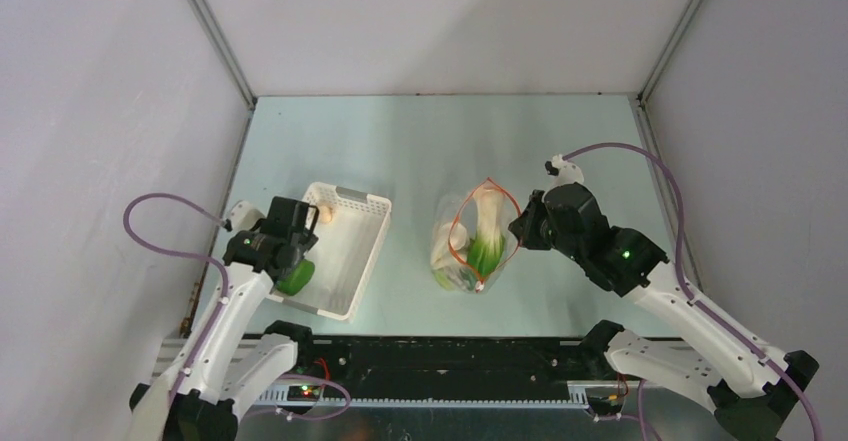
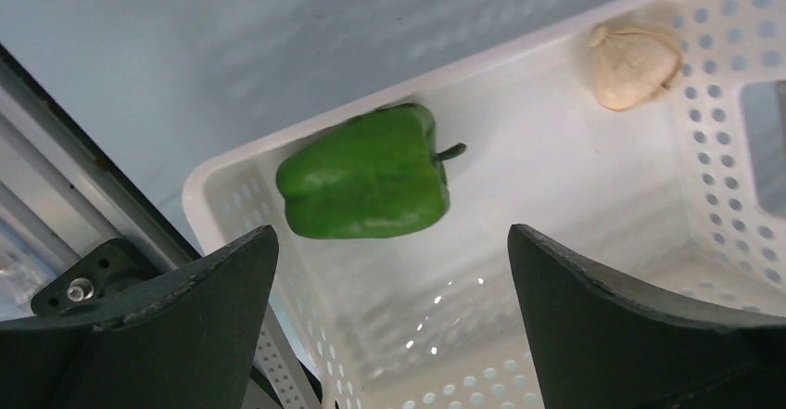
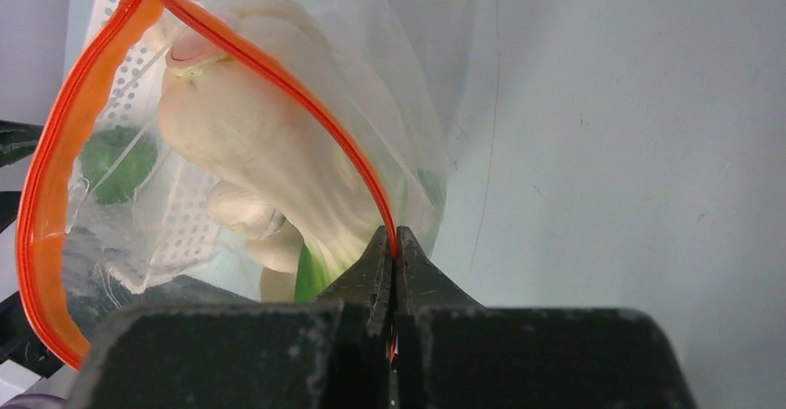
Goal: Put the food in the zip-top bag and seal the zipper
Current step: Pick up the fake vegetable from the bin, then place the fake vegetable in the zipper food storage bag.
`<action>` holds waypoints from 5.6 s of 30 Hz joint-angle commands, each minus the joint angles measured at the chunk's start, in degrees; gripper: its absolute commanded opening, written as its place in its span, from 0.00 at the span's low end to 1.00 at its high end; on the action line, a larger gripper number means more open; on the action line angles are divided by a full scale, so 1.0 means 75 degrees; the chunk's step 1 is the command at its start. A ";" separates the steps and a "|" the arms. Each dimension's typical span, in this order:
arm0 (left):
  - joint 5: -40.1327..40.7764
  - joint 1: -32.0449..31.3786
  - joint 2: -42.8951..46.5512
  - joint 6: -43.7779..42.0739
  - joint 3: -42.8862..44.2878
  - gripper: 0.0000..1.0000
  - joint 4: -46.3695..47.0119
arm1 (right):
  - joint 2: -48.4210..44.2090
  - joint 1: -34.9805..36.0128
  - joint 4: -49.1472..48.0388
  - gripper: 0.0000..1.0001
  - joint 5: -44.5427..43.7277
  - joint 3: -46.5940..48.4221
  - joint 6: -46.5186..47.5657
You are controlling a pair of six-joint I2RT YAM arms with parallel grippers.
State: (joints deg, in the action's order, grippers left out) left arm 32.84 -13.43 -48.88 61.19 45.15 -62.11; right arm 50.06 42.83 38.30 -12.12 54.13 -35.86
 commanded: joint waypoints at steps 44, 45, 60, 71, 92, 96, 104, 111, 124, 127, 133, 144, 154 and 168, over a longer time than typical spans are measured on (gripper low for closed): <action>-0.1596 0.0491 -0.0419 -0.0530 -0.0751 0.00 0.1611 | 0.0157 -0.0094 -0.0012 0.00 -0.0329 0.0398 0.0083; -0.1729 0.0491 -0.0147 -0.0606 -0.0742 0.00 0.1621 | 0.0157 -0.0096 -0.0019 0.00 -0.0320 0.0400 0.0088; -0.4565 -0.0137 0.1408 -0.2066 0.0353 0.00 0.3444 | 0.0335 -0.0108 -0.0243 0.00 -0.0203 0.0400 0.0186; -0.6888 -0.3742 -0.0079 -0.3328 0.2789 0.00 0.6253 | 0.0465 -0.0010 -0.0046 0.00 -0.0009 0.0825 0.0082; -0.5871 -0.5835 -0.2043 -0.4291 0.3485 0.00 0.4409 | 0.0345 0.0213 0.0171 0.00 0.0191 0.1115 -0.0129; -0.5636 -0.5841 -0.2042 -0.4264 0.3202 0.00 0.3885 | 0.0350 0.0217 0.0239 0.00 0.0092 0.1115 -0.0123; -0.5562 -0.5840 -0.2139 -0.4147 0.2955 0.00 0.4091 | 0.0368 0.0211 0.0282 0.00 0.0144 0.1112 -0.0098; -0.5512 -0.5853 -0.2500 -0.4203 0.3091 0.07 0.3958 | 0.0300 0.0206 0.0318 0.00 0.0129 0.1115 -0.0081; -0.6009 -0.5932 -0.2198 -0.4229 0.3387 0.70 0.3913 | 0.0339 0.0207 0.0264 0.00 0.0186 0.1115 -0.0051; -0.5970 -0.5955 -0.1983 -0.4207 0.3401 0.79 0.3895 | 0.0316 0.0205 0.0256 0.00 0.0189 0.1115 -0.0059; -0.5550 -0.5957 -0.1723 -0.4142 0.3534 0.96 0.3597 | 0.0287 0.0203 0.0254 0.00 0.0242 0.1115 -0.0053; -0.3710 -0.5952 -0.1840 -0.3831 0.3800 1.00 0.2751 | 0.0110 0.0217 0.0094 0.00 0.0676 0.1121 -0.0092; -0.3692 -0.5955 -0.3136 -0.3726 0.4374 0.60 0.2515 | 0.0053 0.0159 -0.0071 0.00 0.1101 0.1135 -0.0146; -0.1568 -0.5889 -0.2944 -0.4047 0.5113 0.00 0.1408 | 0.0406 -0.0119 0.1566 0.00 0.1090 0.2722 0.1418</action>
State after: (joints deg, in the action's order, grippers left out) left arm 12.60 -57.91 -73.80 32.71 79.61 -48.90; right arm 53.01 42.76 46.15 -4.82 66.83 -31.66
